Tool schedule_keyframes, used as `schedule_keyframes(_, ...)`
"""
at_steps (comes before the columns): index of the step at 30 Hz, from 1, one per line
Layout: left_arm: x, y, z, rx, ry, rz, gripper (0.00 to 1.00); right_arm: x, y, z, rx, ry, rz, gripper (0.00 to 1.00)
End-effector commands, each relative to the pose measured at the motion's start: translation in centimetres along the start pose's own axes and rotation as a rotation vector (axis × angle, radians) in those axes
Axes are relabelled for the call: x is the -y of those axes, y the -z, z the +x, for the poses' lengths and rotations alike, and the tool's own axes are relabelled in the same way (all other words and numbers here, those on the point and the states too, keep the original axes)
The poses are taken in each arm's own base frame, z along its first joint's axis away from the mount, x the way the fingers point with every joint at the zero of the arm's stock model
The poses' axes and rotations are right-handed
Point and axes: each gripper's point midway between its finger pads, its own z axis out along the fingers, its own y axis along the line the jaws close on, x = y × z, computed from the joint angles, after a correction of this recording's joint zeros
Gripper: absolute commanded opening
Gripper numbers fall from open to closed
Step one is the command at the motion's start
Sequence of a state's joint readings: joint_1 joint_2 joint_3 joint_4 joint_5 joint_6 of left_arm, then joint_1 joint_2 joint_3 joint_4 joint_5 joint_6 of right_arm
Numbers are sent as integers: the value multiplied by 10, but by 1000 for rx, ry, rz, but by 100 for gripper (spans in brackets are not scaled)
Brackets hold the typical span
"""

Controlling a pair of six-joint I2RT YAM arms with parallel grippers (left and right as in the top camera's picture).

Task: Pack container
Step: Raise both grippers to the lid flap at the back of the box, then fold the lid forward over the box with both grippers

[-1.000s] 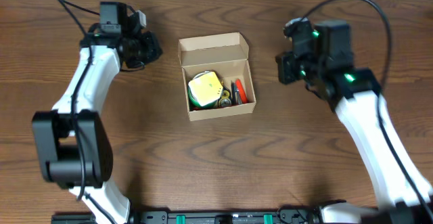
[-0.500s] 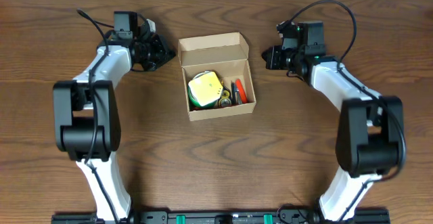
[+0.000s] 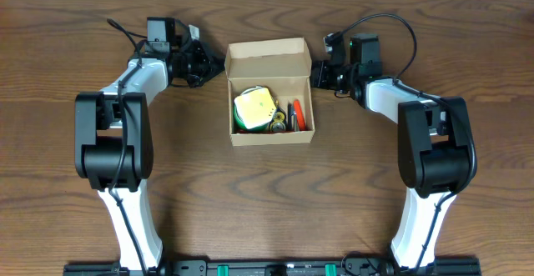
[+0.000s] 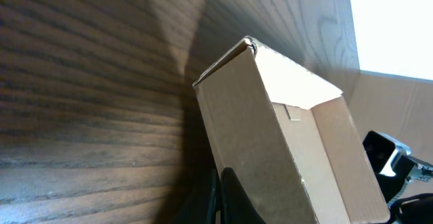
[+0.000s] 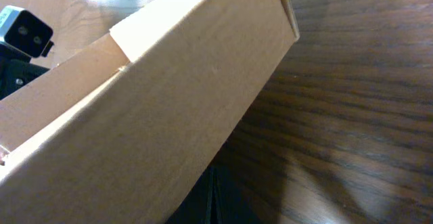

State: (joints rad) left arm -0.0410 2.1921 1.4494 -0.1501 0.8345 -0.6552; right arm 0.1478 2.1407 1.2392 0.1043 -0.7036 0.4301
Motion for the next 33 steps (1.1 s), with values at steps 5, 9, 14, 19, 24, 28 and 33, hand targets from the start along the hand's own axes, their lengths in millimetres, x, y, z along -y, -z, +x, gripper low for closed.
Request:
schedule_keyframes(5, 35, 1, 2, -51, -98, 106, 6, -21, -2, -11, 16, 28, -87, 1)
schedule_keyframes(9, 54, 7, -6, -41, -174, 149, 6, -34, 7, -26, 54, 84, -178, 1)
schedule_keyframes(14, 82, 16, -13, -35, -272, 212, 6, -49, 23, -42, 95, 146, -289, 1)
schedule_keyframes(19, 101, 24, -15, -34, -350, 257, 6, -67, 39, -53, 100, 213, -398, 1)
schedule_keyframes(24, 115, 34, -14, -20, -422, 279, 5, -83, 50, -61, 95, 267, -469, 1)
schedule_keyframes(28, 124, 44, -9, -13, -493, 278, 6, -95, 56, -67, 90, 303, -508, 1)
schedule_keyframes(33, 129, 62, 6, -18, -583, 228, 5, -106, 62, -66, 65, 318, -550, 1)
